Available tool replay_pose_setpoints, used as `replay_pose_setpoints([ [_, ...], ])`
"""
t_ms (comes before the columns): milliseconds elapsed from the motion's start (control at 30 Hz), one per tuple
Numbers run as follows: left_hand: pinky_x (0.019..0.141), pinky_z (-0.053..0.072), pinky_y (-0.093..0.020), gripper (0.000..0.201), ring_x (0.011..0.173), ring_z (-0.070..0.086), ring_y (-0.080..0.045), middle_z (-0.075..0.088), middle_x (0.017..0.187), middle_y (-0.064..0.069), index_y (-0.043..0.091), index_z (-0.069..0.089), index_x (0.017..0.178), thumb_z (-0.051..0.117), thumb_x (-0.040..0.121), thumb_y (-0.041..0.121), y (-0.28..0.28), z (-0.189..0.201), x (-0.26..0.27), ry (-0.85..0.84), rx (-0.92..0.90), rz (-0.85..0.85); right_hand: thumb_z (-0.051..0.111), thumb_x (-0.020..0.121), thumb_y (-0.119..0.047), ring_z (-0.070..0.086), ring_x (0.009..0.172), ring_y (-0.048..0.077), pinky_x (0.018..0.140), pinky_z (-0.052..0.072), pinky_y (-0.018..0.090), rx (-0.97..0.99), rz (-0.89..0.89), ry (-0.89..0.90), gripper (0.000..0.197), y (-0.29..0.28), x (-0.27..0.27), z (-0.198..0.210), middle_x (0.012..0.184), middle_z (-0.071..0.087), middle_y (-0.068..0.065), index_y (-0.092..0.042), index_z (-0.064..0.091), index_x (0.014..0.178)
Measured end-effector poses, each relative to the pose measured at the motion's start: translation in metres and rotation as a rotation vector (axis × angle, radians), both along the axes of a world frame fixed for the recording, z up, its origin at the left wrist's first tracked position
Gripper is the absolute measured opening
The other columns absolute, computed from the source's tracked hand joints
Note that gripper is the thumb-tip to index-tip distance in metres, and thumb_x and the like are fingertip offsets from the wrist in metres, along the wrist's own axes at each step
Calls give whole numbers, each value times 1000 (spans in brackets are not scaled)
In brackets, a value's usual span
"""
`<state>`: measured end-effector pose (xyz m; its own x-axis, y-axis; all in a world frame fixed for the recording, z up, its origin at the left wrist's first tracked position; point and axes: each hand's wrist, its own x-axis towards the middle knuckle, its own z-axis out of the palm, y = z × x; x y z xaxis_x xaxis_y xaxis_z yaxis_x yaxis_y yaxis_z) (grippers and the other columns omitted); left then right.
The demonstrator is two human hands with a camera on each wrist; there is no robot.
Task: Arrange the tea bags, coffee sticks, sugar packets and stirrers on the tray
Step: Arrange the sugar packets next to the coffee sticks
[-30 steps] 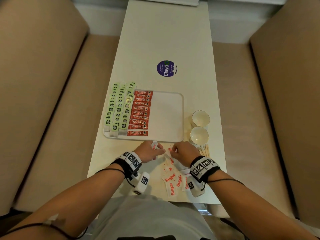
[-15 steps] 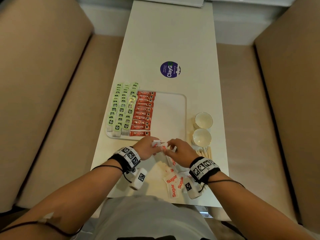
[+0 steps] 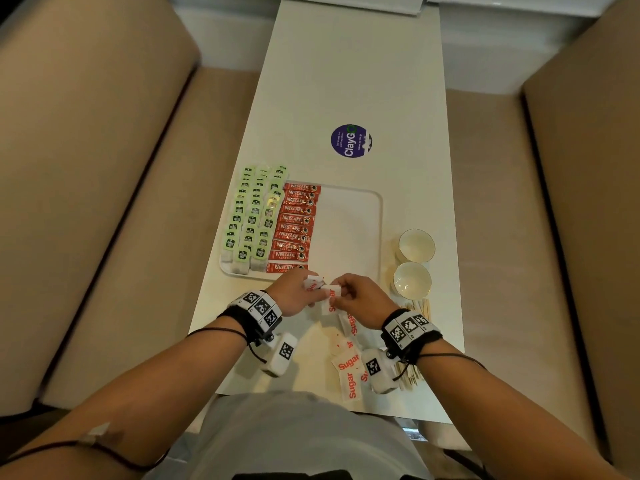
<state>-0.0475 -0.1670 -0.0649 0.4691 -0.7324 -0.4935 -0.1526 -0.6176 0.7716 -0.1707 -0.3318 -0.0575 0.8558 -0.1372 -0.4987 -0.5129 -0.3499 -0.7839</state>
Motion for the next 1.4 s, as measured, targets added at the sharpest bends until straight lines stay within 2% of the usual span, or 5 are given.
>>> replay_pose_setpoints([
  [233,65,52,-38,22,78,70,-34,74,75,-7,17,75,91,72,88,38,8,-6,4,98,-23,171,76,88,-36,73,73,14,72,56,37,-35,-4,62,32,4,5,-6,76,76,0,-4,68,85],
  [500,60,47,-30,22,69,68,-18,74,79,-9,13,73,99,71,91,33,15,-6,1,152,-42,252,45,107,-39,55,56,-1,67,46,26,-29,42,36,46,11,11,0,68,67,-7,-8,69,82],
  [767,62,47,-33,17,71,68,-23,74,80,-12,16,71,92,75,88,32,21,-9,5,193,-55,327,67,95,-25,73,82,18,86,59,41,2,88,38,11,14,14,-7,84,76,0,-16,70,92],
  [1067,61,49,-29,23,72,69,-17,76,89,-7,11,69,105,74,90,28,22,-2,12,245,-87,373,57,100,-37,71,81,27,82,56,44,30,11,40,29,15,15,-5,82,76,-1,-18,73,87],
  [1400,58,48,-28,16,69,66,-16,75,93,-15,9,68,102,71,92,21,16,5,20,295,-104,488,62,99,-34,64,70,10,73,53,29,24,-74,-3,26,15,27,-2,78,72,2,-13,73,88],
])
